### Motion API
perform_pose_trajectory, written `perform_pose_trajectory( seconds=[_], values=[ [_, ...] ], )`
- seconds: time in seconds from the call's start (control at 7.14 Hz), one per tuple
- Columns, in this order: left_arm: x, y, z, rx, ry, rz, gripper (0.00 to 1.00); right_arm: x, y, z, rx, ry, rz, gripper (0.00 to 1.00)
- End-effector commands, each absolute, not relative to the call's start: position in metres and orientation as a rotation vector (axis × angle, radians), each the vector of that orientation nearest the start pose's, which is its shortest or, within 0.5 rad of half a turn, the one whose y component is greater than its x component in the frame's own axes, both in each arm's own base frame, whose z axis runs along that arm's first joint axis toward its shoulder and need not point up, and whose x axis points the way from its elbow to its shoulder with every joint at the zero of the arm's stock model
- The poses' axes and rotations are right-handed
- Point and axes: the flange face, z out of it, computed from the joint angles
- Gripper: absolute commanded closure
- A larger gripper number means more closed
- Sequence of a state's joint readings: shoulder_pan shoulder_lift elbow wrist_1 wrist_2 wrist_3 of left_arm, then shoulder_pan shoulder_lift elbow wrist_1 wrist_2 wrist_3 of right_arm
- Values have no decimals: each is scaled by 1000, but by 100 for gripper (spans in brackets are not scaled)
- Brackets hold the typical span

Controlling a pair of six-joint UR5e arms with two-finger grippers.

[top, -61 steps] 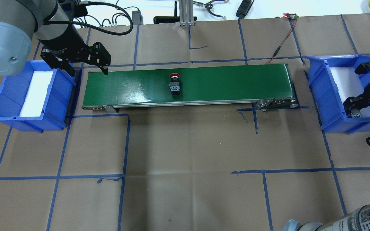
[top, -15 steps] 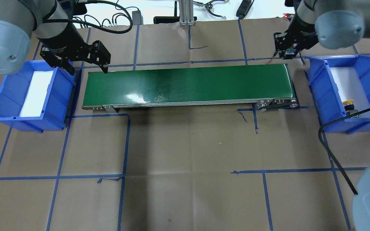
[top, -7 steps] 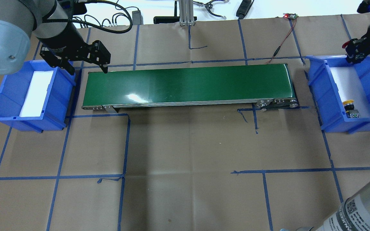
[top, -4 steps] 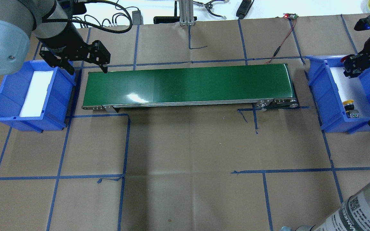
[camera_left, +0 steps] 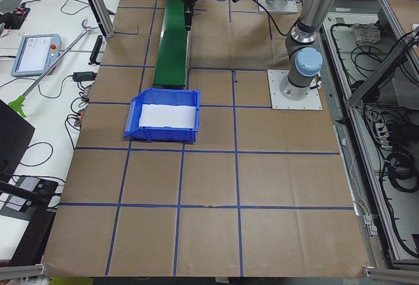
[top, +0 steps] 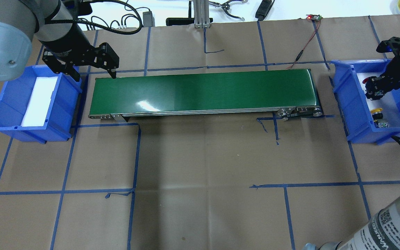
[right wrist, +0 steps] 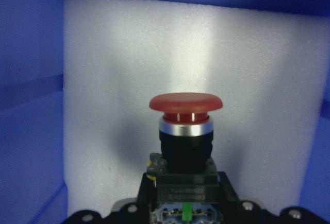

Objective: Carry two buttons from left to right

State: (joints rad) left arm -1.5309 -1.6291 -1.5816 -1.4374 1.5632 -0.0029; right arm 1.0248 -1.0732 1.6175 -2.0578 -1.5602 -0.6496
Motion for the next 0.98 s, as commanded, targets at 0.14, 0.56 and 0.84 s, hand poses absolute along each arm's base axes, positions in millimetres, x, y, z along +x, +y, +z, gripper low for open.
perform_pose_trajectory(
  seconds=[0.14,0.56,0.84],
  values=[
    [-113,-527,466,-67,3147,-99,0,-207,-620,233,-160,3043,-66,1],
    [-113,-527,466,-67,3147,-99,0,-207,-625,271,-168,3075,-132,1],
    [-113,-527,466,-67,3147,-99,0,-200,-614,324,-144,3065,-90,1]
  ],
)
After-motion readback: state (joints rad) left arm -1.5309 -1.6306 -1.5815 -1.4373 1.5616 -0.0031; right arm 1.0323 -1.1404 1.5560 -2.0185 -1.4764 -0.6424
